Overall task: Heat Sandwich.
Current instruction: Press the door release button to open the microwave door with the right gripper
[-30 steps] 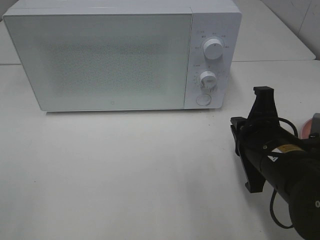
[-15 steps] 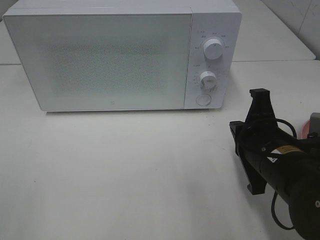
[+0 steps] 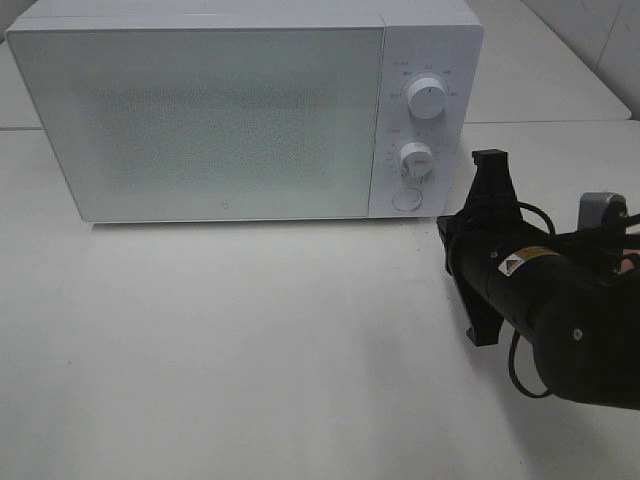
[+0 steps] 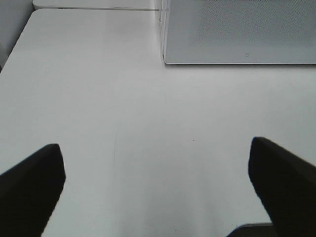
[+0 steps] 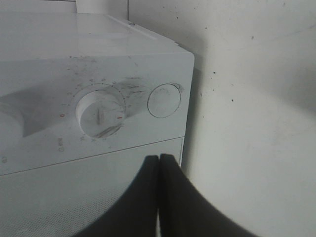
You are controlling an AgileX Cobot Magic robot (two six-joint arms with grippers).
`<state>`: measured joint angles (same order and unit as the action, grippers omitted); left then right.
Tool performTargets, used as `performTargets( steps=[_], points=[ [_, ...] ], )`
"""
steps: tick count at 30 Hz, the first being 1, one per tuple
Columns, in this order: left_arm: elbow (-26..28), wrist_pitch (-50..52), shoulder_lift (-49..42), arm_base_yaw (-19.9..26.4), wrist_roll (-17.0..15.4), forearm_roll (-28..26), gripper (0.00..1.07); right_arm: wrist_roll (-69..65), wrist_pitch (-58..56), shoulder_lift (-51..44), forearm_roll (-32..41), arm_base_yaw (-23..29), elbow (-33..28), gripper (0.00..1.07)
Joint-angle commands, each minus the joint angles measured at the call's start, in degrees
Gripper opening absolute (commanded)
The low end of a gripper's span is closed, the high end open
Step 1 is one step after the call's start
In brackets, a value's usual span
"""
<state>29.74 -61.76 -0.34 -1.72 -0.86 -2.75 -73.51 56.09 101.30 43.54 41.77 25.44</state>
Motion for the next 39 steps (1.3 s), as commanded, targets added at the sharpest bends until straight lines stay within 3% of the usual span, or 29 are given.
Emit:
performTargets(
  steps=[1, 9, 22, 39],
  points=[
    [-0.17, 0.4, -1.26, -0.29, -0.23, -0.11, 0.95, -1.38, -0.63, 1.72, -2.29, -0.97, 1.66, 0.0],
    [-0.17, 0.4, -1.26, -0.29, -0.23, -0.11, 0.95, -5.9, -0.69, 8.54, -7.62, -5.16, 7.68, 0.0],
    [-0.17, 0.4, -1.26, -0.29, -0.23, -0.11, 0.95, -5.84, -4.41, 15.87, -9.74, -9.85, 18.05, 0.0],
    [-0.17, 0.4, -1.26, -0.29, -0.23, -0.11, 0.95, -4.7, -4.47, 21.2, -7.91, -10.49, 24.12, 0.0]
  ],
)
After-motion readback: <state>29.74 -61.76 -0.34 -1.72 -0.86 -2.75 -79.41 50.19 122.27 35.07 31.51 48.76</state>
